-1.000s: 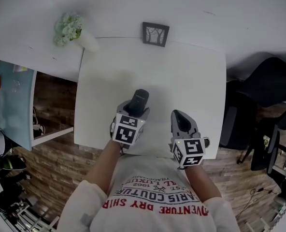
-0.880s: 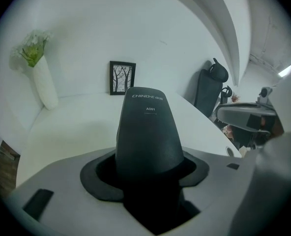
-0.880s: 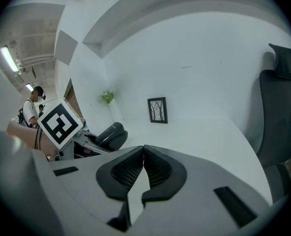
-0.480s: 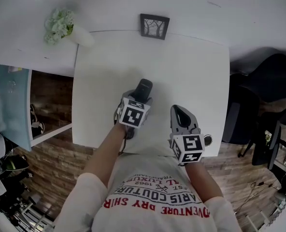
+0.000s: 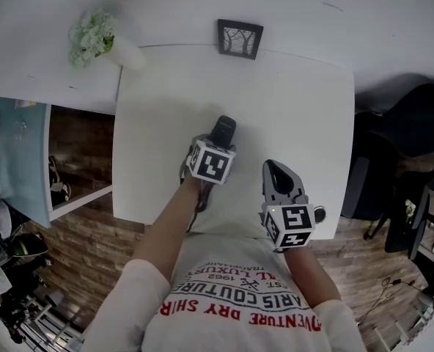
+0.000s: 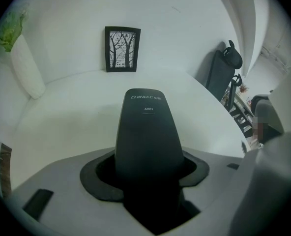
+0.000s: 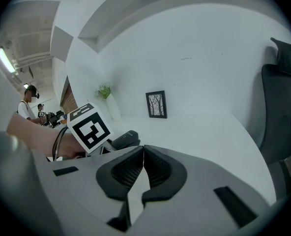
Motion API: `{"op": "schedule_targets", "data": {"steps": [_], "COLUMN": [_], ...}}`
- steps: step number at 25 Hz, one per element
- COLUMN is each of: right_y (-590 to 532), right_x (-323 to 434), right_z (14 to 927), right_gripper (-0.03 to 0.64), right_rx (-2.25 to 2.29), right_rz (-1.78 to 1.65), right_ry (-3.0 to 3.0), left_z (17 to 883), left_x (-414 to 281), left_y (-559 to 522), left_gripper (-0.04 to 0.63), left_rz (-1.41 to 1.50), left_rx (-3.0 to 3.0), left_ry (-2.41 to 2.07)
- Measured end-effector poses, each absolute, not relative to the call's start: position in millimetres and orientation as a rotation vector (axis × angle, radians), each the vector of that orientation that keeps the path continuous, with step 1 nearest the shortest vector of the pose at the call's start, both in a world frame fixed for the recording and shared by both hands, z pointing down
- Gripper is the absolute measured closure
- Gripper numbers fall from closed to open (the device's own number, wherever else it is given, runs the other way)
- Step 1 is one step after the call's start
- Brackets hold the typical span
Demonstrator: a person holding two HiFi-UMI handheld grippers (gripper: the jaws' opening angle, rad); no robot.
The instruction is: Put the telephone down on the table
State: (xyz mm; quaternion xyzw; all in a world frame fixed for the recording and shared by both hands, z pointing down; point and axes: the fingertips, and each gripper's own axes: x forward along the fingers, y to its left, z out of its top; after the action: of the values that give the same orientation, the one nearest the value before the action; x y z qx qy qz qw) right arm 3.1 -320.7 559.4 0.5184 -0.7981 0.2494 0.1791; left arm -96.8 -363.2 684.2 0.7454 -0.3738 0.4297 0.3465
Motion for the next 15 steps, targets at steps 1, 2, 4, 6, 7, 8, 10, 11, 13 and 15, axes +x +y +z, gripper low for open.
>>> {"op": "schedule_targets", "data": {"steps": [1, 2, 4, 6, 7, 8, 10, 11, 13, 15], "right_y": [-320.5, -320.4, -320.6, -320.6, -320.6, -320.9, -322.2, -323.0, -324.8, -327.0], "right_x": [3.3, 3.7, 4.7, 5.2, 5.6, 6.1, 7.3, 7.6, 7.4, 5.8], "right_z": [559.4, 559.6, 560.3, 560.2, 560.0, 560.1, 561.8, 562.9, 564.5, 565.5], "right_gripper": [0.592, 0.592, 0.592, 0.592, 0.592, 0.592, 0.592, 0.592, 0.592, 0.592], "right_rx": [1.466, 1.467, 1.472, 1.479, 1.482, 1.484, 1.483, 1.482, 1.48, 1.478], "right_rz": [0.707, 0.709, 0.715, 0.719, 0.72, 0.721, 0.722, 0.723, 0.724, 0.722], "right_ry": [-2.256, -2.255, -2.253, -2.252, -2.252, -2.251, -2.247, -2.245, -2.241, -2.24], "left_z": [684.4, 684.8, 685.6, 686.6, 687.3, 687.7, 685.9, 684.3, 682.2, 680.9], "left_x": [-96.6, -96.5, -96.9, -98.9, -100.0, -100.0, -95.8, -93.2, -90.3, -90.1], "left_y": [-362.6, -362.0, -361.3, -360.9, -361.1, -361.2, -361.8, -361.9, -360.6, -359.8], "left_gripper": [0.31, 0.31, 0.31, 0.31, 0.31, 0.31, 0.31, 0.306, 0.285, 0.272], "left_rz": [1.125, 1.135, 1.15, 1.16, 1.165, 1.167, 1.144, 1.121, 1.084, 1.066], "left_rx": [1.935, 1.936, 1.936, 1.941, 1.945, 1.949, 1.956, 1.959, 1.962, 1.967], "left_ry": [-0.972, -0.975, -0.978, -0.981, -0.983, -0.979, -0.957, -0.942, -0.913, -0.898]}}
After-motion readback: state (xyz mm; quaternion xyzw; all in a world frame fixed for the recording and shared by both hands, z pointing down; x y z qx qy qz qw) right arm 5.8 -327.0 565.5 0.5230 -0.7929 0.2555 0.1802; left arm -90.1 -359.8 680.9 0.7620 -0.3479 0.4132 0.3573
